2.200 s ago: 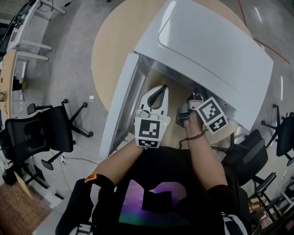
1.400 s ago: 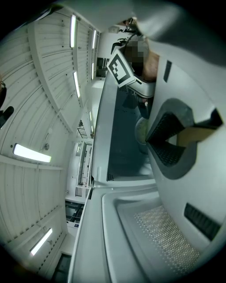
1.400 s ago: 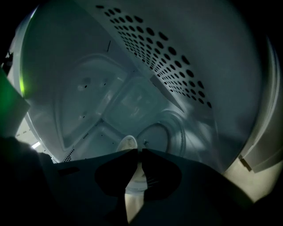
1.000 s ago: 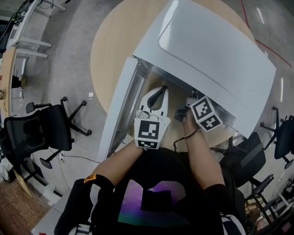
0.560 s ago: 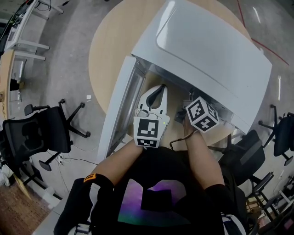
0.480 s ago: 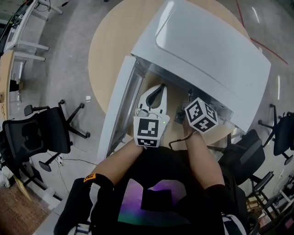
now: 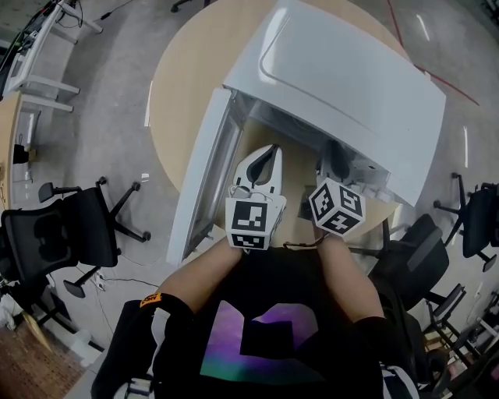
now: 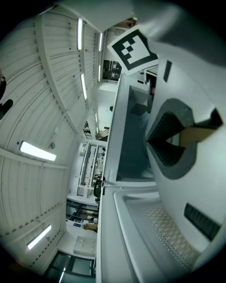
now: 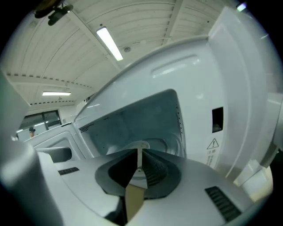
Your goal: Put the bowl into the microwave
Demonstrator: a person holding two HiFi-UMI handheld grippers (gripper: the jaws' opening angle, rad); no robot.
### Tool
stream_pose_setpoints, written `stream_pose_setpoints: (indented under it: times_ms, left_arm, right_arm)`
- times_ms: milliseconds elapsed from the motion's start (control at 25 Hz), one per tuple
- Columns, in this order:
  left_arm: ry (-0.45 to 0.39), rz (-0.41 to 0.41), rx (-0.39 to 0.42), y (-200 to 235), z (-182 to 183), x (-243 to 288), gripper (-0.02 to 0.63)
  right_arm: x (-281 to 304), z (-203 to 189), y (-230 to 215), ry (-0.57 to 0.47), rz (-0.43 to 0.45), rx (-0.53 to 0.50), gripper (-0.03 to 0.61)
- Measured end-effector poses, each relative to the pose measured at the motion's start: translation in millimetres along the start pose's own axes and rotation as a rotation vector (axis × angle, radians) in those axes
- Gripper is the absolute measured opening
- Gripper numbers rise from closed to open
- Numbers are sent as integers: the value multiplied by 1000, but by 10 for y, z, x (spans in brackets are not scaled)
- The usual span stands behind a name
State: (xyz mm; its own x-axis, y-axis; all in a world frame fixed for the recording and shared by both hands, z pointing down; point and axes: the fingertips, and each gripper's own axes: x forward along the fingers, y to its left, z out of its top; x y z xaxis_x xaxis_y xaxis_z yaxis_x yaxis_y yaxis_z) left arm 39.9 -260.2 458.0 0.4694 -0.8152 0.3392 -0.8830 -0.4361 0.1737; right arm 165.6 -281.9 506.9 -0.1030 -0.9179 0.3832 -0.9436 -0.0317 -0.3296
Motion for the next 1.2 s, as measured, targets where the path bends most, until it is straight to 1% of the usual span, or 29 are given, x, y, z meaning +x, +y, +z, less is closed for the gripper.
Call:
stream_pose_setpoints:
  times_ms: [360, 520, 680, 880, 1200]
  left_arm:
    - [-33, -56, 14, -151, 30, -390, 44]
    - [-43, -87, 29, -242, -12, -616, 44]
    - [-63, -117, 48, -311, -16, -838, 43]
    - [-96, -143, 54, -349, -13, -1156, 44]
    - [-98, -203, 55, -497, -138, -1479, 43]
  right_arm:
    - [-607, 121, 402, -55, 93, -136, 38]
    - [-873, 102, 536, -66, 114, -177, 29]
    - [-1132, 18, 620, -66, 110, -197, 20]
    - [-1473, -97, 739, -75, 96, -190, 20]
    - [-1903, -220, 824, -81, 63, -224, 18]
